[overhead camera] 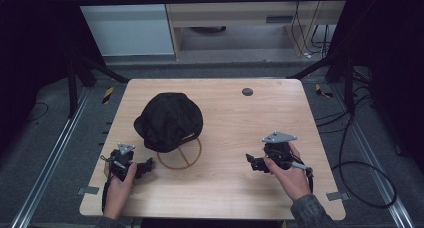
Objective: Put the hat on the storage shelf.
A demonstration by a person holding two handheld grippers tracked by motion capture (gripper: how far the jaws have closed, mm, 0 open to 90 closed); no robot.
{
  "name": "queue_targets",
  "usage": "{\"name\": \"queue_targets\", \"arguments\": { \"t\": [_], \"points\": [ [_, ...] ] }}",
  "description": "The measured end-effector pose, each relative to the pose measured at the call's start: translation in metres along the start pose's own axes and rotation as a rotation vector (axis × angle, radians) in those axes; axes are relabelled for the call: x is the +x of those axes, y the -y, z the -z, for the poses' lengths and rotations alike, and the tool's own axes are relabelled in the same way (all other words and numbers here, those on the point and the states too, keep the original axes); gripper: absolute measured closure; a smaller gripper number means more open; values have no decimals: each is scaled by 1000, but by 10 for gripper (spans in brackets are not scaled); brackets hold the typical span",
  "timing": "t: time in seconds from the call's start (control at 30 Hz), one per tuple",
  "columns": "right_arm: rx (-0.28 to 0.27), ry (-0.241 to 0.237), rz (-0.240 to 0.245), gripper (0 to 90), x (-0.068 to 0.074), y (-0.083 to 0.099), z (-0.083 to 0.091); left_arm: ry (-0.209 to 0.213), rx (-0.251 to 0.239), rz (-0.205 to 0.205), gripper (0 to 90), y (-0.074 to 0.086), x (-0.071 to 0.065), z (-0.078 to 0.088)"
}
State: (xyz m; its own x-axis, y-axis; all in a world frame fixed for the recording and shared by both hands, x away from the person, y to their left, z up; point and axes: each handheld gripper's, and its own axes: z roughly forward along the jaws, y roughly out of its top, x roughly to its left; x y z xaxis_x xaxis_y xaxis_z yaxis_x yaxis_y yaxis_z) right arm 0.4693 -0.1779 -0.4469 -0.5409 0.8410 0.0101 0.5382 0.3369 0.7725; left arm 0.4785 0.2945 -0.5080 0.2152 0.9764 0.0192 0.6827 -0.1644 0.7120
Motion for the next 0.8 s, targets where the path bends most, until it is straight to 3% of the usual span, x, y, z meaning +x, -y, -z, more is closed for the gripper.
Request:
{"name": "queue_targets", "arguments": {
  "t": [0.43,0.8],
  "points": [
    [31,-19,-17,93,8,23,-16,0,0,0,0,0,0,0],
    [33,-25,-32,99,20,32,-29,0,0,0,0,0,0,0]
  ]
}}
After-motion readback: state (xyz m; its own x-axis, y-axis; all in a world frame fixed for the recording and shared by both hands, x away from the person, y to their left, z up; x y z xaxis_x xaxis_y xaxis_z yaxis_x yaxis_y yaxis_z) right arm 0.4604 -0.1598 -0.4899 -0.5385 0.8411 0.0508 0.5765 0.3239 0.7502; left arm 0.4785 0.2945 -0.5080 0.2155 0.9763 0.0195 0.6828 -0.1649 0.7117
